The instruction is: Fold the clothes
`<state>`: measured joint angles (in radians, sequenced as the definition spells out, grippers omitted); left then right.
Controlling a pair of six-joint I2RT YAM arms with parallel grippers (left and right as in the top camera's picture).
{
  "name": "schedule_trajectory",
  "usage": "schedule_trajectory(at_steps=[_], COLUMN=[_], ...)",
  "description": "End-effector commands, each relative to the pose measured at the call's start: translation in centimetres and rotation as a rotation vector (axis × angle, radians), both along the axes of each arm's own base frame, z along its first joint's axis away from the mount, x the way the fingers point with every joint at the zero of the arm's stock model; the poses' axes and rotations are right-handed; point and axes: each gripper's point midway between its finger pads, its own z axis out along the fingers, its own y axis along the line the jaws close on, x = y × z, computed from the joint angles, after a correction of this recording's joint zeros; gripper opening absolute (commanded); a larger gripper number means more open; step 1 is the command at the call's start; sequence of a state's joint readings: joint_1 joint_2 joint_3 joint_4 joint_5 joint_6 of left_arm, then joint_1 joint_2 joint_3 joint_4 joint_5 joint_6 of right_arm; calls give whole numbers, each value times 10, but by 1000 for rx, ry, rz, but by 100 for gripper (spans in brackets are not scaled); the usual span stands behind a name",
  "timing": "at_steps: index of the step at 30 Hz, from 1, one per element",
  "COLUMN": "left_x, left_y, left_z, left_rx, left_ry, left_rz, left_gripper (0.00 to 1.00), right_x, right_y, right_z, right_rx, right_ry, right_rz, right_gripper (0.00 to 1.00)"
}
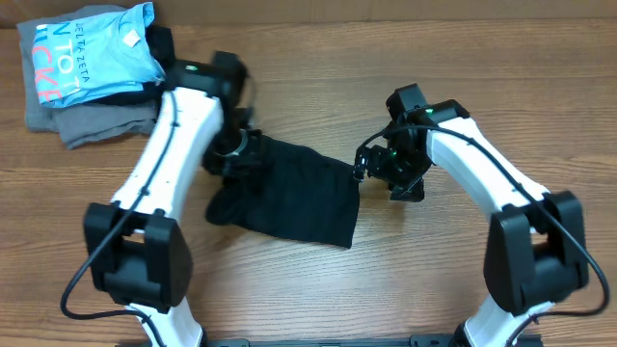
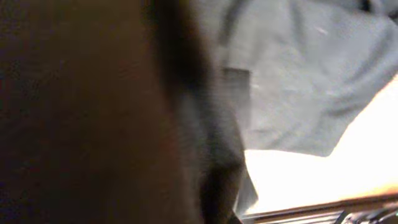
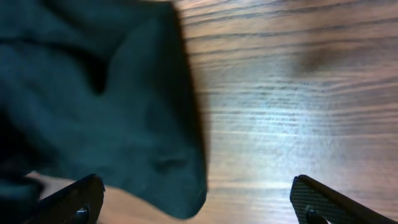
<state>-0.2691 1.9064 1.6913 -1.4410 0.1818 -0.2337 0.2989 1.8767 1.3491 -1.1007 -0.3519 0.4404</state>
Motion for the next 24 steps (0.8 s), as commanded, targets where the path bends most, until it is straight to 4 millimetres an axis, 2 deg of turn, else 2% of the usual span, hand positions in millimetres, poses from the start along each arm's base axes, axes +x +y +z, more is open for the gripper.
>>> schedule_trajectory(at_steps=[1,4,8,17,21,24], left_x=[-4,-8,-16,-45,-53,-57], left_y=[-43,-78,-106,-141,-158,-169], left_z=[16,14,8,-31,-33,-31], left_rx=[-62,-84,-97,-125,-181,-212], left_ry=[-70,-116,-131,-64,-53,-59], left_rz=[-95,-173,-215,-314,-340,-359], left_gripper=[4,5,9,20,22,26], right_x=[-1,-4,-2,4,7,15], right_y=[-1,-2,0,1,-8,-26], right_z=[-14,-24,-31,-31,-31,-27], right_rx=[-17,-24,-19,-2,0,2], right_ry=[37,70,78,61,57,61], right_rz=[-17,-17,-17,-24,-36,-79], right_gripper=[100,100,100,100,100,100])
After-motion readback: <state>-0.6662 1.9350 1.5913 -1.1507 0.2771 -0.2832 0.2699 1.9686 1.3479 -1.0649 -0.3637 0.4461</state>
